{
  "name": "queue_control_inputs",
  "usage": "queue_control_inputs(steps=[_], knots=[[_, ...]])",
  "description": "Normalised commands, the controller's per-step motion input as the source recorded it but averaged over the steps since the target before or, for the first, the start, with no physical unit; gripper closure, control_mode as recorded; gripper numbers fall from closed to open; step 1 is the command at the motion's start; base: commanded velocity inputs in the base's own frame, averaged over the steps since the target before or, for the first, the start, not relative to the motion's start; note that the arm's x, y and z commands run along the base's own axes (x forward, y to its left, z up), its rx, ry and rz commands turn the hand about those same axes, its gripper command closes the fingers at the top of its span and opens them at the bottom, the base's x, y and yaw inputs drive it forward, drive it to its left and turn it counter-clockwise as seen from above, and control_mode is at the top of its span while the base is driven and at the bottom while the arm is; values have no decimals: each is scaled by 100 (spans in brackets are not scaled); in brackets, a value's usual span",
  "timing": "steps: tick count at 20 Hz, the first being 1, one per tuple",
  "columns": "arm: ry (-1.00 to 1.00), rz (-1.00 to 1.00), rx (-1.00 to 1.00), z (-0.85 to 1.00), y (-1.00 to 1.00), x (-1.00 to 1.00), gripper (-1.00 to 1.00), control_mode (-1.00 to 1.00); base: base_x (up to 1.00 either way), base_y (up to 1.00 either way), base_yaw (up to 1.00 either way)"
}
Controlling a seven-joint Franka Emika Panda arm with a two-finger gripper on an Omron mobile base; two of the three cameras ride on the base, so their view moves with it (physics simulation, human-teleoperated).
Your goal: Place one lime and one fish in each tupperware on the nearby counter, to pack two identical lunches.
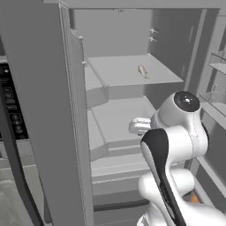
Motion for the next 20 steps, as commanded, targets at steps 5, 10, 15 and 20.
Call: queue_control_inputs(steps=[5,10,15,20], knots=[[0,0,0,0,0,0,-100,100,74,0,-8],[-5,0,0,29,0,0,-100,-100,18,0,-2],[-13,1,0,88,-3,1,-100,-100,0,0,0],[-11,5,0,82,-21,11,-100,-100,0,0,0]])
